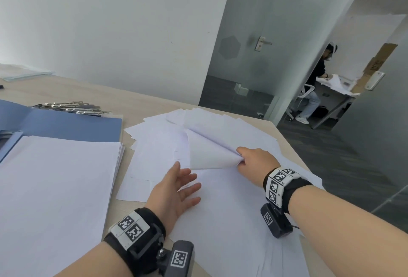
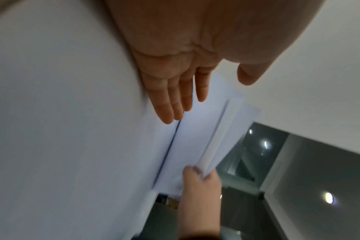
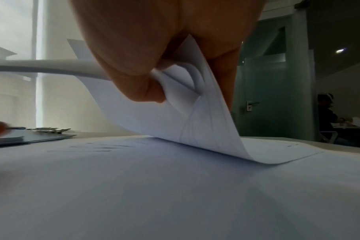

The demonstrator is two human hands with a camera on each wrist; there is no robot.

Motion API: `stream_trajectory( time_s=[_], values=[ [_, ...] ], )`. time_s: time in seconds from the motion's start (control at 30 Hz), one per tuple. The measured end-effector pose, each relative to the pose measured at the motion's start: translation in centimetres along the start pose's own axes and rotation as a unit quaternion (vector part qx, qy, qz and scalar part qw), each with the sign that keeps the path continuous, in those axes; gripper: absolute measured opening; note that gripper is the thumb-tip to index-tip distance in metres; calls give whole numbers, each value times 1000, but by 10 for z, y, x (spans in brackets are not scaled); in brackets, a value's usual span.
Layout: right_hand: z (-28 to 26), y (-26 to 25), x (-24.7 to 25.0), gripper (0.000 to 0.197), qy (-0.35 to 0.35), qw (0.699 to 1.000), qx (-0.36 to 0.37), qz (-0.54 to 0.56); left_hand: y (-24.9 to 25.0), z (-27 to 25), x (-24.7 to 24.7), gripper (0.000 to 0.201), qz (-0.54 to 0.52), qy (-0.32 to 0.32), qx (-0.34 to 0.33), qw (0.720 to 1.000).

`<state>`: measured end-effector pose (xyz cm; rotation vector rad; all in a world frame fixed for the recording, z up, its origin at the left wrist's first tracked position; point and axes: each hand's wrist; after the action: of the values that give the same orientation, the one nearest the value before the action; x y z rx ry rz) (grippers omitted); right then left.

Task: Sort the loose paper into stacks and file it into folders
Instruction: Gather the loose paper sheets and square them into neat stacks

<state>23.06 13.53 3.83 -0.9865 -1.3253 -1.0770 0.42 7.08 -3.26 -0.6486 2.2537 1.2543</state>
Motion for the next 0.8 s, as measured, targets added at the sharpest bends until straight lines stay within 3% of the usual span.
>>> stream_trajectory(
  time_s=[0.13,0.37,0.5,0.57,0.7,0.8],
  values=[
    [-48,1,-3,8,-51,997,47,-41,8,-4,6,69,-53,-12,38,998],
    [-112,-2,-14,34,-112,984,122,-63,14,-40,5,31,100,43,55,993],
    [-138,2,-7,54,-197,969,145,13,14,-48,7,44,184,66,26,980],
    [-145,6,-2,62,-224,965,123,58,13,-48,11,52,218,67,26,973],
    [-140,20,-3,60,-160,978,26,128,11,-41,18,56,256,81,31,963],
    [-129,28,-13,76,-158,977,-45,134,11,-44,14,51,266,85,44,959]
  ],
)
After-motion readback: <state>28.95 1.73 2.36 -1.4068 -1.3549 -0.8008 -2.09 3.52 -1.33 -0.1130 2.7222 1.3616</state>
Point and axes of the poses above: each hand's wrist, its own z-axis towards the middle knuckle, its own x-axis out of the back of the hand, y = z × x, and after that the axes turned 7 degrees about x, right-handed
